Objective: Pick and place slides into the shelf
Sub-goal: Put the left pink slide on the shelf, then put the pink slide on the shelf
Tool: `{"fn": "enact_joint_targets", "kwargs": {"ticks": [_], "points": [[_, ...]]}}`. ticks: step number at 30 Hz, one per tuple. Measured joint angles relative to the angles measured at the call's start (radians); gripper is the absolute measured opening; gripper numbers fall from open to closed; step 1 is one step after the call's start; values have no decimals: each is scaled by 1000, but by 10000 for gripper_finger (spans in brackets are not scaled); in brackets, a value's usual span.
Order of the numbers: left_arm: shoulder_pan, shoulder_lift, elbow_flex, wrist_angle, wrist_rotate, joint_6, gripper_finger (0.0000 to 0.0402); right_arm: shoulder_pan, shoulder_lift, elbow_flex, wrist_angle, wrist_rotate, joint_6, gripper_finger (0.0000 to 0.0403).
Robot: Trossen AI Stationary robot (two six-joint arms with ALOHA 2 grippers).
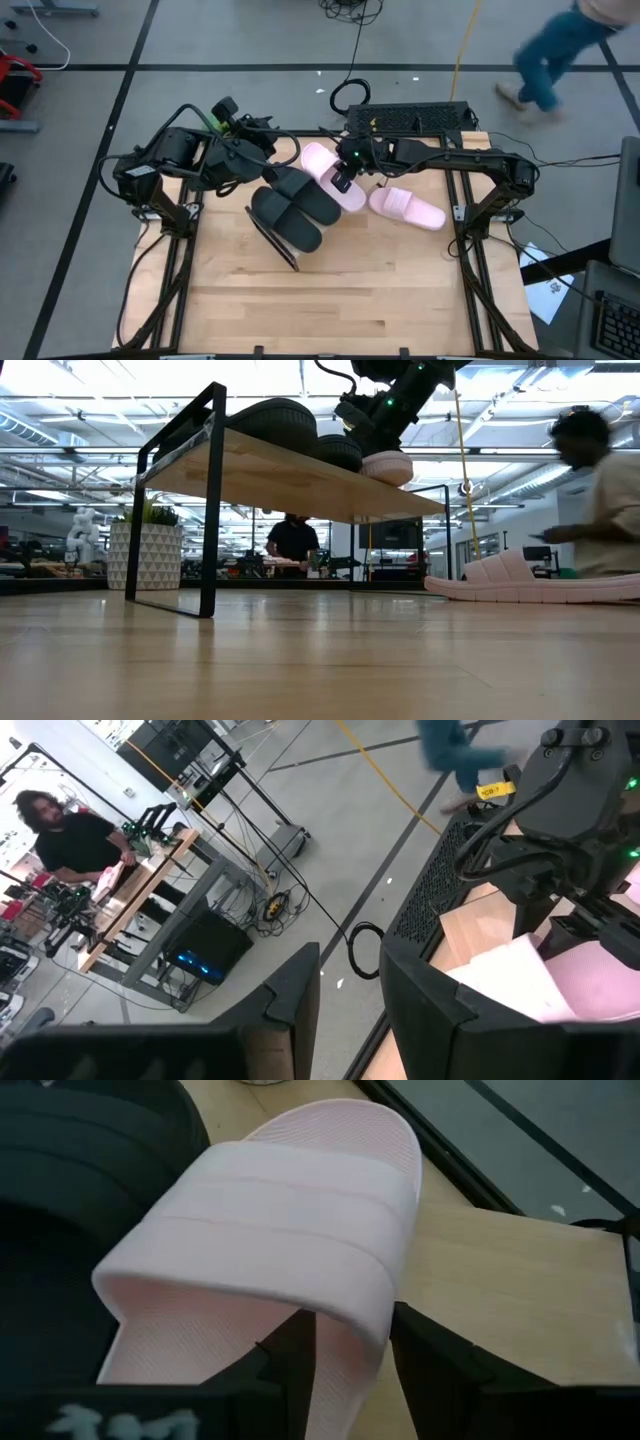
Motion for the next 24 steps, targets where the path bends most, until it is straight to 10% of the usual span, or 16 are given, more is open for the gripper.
{"fn": "enact_joint_targets", "kwargs": {"ticks": [24], "points": [[0,0,0,1,50,-3,113,-7,-97,-2,-187,6,-67,123]]}}
